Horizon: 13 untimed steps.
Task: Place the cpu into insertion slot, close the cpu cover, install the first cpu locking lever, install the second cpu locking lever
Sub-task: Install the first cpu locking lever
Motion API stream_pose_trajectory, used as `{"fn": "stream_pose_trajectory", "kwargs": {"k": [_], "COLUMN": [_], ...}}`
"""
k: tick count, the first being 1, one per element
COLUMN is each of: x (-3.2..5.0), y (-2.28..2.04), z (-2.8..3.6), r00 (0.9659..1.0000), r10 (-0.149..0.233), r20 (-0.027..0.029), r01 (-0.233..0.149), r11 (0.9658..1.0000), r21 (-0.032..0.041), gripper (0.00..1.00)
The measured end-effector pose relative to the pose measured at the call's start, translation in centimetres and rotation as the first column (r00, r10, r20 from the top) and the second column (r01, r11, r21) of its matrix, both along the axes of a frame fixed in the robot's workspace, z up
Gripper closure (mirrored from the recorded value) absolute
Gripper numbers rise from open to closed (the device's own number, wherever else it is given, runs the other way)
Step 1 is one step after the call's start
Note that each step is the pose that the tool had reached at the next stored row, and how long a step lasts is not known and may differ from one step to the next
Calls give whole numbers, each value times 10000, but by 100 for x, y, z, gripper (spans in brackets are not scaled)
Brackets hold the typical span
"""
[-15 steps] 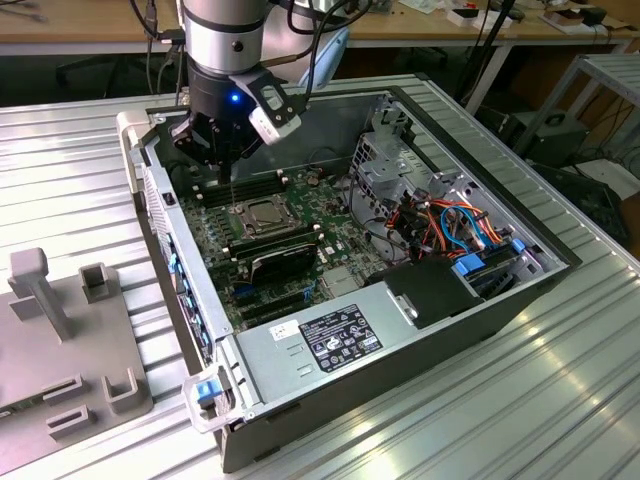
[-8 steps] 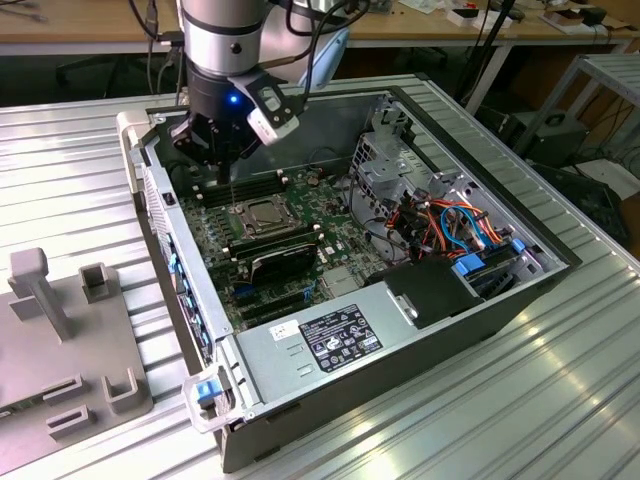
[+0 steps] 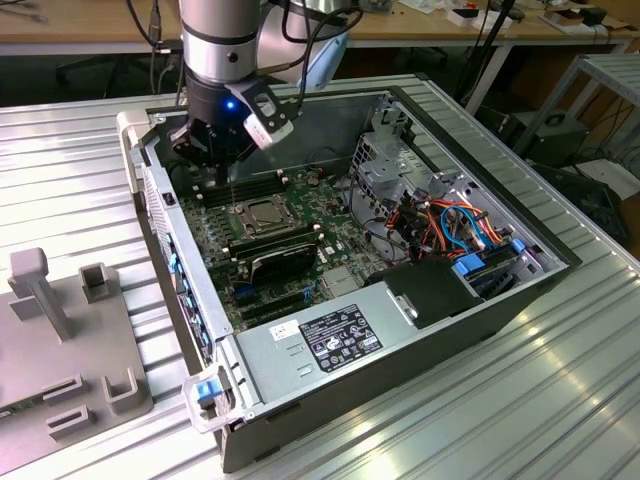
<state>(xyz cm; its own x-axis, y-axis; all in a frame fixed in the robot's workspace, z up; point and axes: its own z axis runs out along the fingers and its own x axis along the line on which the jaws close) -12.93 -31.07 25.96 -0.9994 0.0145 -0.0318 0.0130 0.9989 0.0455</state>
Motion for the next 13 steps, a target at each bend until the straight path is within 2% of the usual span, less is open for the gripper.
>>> {"fn": "stream_pose_trajectory", "kwargs": {"k": [3,5,9,13], "x": [41,97,116,169], "y": [52,94,101,101], "z": [-39,-66,-83,-90], "r00": [10000,10000,10000,10000], "r10": [-2,-1,-2,-3], "r20": [0,1,0,0], "r01": [2,1,2,3], "r11": [10000,10000,10000,10000], "r21": [0,1,0,-6], "gripper": [89,89,89,89]}}
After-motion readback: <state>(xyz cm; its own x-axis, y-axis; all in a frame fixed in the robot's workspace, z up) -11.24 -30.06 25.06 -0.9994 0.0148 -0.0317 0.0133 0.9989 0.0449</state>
